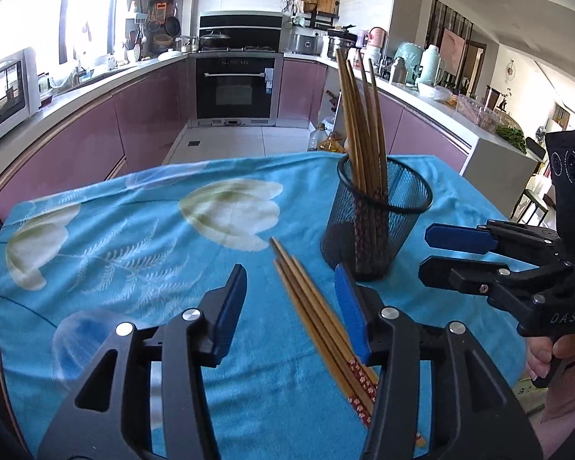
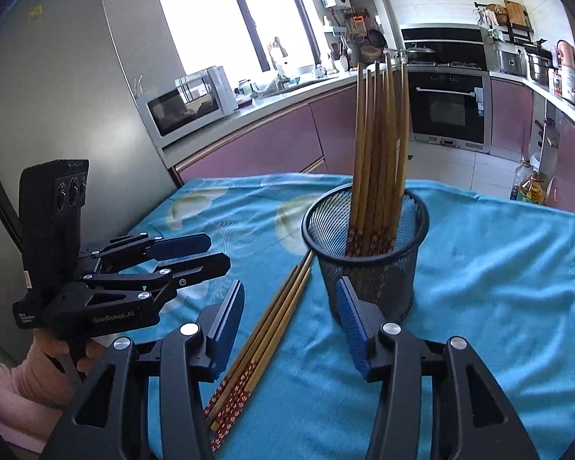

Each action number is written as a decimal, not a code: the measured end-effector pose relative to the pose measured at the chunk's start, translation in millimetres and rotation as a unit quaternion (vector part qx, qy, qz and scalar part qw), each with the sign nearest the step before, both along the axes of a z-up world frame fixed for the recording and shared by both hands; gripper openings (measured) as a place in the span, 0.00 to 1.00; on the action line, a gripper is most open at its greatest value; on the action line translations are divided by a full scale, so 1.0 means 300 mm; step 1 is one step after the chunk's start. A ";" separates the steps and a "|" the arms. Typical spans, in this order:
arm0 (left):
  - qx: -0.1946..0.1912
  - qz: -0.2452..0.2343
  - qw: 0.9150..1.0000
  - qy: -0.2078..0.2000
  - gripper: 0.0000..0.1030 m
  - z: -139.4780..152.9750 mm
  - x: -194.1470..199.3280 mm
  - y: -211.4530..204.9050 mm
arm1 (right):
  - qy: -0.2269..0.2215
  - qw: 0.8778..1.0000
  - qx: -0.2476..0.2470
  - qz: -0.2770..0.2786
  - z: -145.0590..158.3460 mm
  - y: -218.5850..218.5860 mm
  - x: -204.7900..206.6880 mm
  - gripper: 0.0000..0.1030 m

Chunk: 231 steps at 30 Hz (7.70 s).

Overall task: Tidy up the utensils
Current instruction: 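Move both open tools back to the chopsticks lying on the cloth, then close the right tool on a red-patterned chopstick while the left tool grasps another, then raise both held chopsticks upright and carry them over the mesh cup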

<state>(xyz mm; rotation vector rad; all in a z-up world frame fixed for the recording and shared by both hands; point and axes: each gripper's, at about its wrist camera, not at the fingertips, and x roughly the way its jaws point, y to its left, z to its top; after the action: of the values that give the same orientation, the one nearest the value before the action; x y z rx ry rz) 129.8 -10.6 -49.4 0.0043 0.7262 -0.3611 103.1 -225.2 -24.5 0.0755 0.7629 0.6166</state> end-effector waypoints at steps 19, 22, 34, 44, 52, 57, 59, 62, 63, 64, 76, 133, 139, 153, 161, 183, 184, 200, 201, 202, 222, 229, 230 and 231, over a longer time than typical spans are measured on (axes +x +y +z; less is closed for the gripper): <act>0.040 -0.006 0.998 0.053 0.53 -0.169 -0.091 -0.033 | 0.043 0.998 -0.038 -0.020 -0.144 0.039 -0.064 0.57; 0.040 -0.009 0.998 0.056 0.53 -0.173 -0.096 -0.043 | 0.044 0.998 -0.039 -0.022 -0.151 0.036 -0.069 0.57; 0.047 -0.014 0.997 0.064 0.54 -0.198 -0.109 -0.066 | 0.039 0.998 -0.048 -0.023 -0.156 0.050 -0.080 0.57; 0.051 -0.016 0.996 0.067 0.57 -0.205 -0.102 -0.073 | 0.037 0.997 -0.056 -0.024 -0.163 0.068 -0.080 0.57; 0.050 -0.013 0.996 0.070 0.48 -0.211 -0.095 -0.069 | 0.038 0.997 -0.056 -0.024 -0.167 0.072 -0.078 0.57; 0.054 -0.009 0.996 0.071 0.39 -0.215 -0.091 -0.070 | 0.036 0.997 -0.062 -0.022 -0.170 0.077 -0.077 0.57; 0.051 -0.008 0.996 0.072 0.36 -0.217 -0.086 -0.062 | 0.034 0.997 -0.067 -0.020 -0.171 0.085 -0.076 0.57; 0.046 -0.006 0.996 0.075 0.33 -0.217 -0.081 -0.054 | 0.032 0.996 -0.076 -0.019 -0.173 0.101 -0.071 0.56; 0.045 -0.005 0.996 0.075 0.33 -0.217 -0.080 -0.052 | 0.032 0.996 -0.079 -0.018 -0.174 0.107 -0.069 0.54; 0.045 -0.005 0.996 0.075 0.33 -0.217 -0.080 -0.053 | 0.032 0.996 -0.083 -0.016 -0.175 0.114 -0.068 0.52; 0.041 -0.004 0.996 0.076 0.33 -0.217 -0.081 -0.049 | 0.032 0.992 -0.124 -0.022 -0.194 0.141 -0.054 0.42; 0.035 -0.008 0.995 0.090 0.10 -0.221 -0.018 -0.085 | 0.062 0.995 -0.081 0.000 -0.197 0.140 0.021 0.07; 0.034 -0.003 0.995 0.091 0.10 -0.219 -0.008 -0.089 | 0.059 0.995 -0.074 -0.004 -0.195 0.129 0.020 0.06; 0.018 0.000 0.997 0.076 0.08 -0.175 -0.043 -0.078 | 0.038 0.998 -0.044 -0.005 -0.133 0.093 -0.016 0.06; 0.007 -0.001 0.998 0.059 0.08 -0.121 -0.075 -0.069 | 0.021 0.999 -0.029 -0.005 -0.089 0.071 -0.043 0.06; 0.010 -0.006 0.999 0.048 0.14 -0.080 -0.089 -0.066 | -0.002 1.000 -0.007 -0.011 -0.022 0.030 -0.070 0.05; 0.019 -0.001 0.998 0.052 0.15 -0.099 -0.081 -0.067 | -0.001 1.000 -0.007 -0.010 -0.025 0.032 -0.070 0.05; 0.055 0.016 0.995 0.076 0.08 -0.215 -0.027 -0.080 | 0.006 1.000 -0.009 -0.007 -0.045 0.042 -0.070 0.05; 0.051 0.017 0.996 0.076 0.08 -0.212 -0.026 -0.076 | 0.005 1.000 -0.009 -0.007 -0.044 0.042 -0.070 0.05; 0.046 0.016 0.996 0.076 0.07 -0.207 -0.027 -0.071 | 0.004 1.000 -0.009 -0.008 -0.042 0.040 -0.071 0.05; -0.018 -0.016 0.999 0.029 0.07 -0.002 -0.119 -0.050 | -0.018 1.000 0.007 -0.019 0.014 -0.012 -0.075 0.06; -0.043 -0.033 0.998 0.011 0.07 0.074 -0.147 -0.040 | -0.034 0.999 0.017 -0.025 0.050 -0.040 -0.075 0.05; -0.047 -0.036 0.998 0.008 0.07 0.085 -0.151 -0.039 | -0.036 0.999 0.019 -0.026 0.055 -0.044 -0.075 0.05; -0.049 -0.037 0.998 0.003 0.07 0.098 -0.156 -0.037 | -0.038 0.999 0.021 -0.027 0.061 -0.047 -0.075 0.05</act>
<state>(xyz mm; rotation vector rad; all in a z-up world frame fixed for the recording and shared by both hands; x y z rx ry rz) 82.9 -21.9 -19.9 -0.0627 0.7155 -0.4668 80.7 -239.3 -6.3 0.1094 0.6731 0.5814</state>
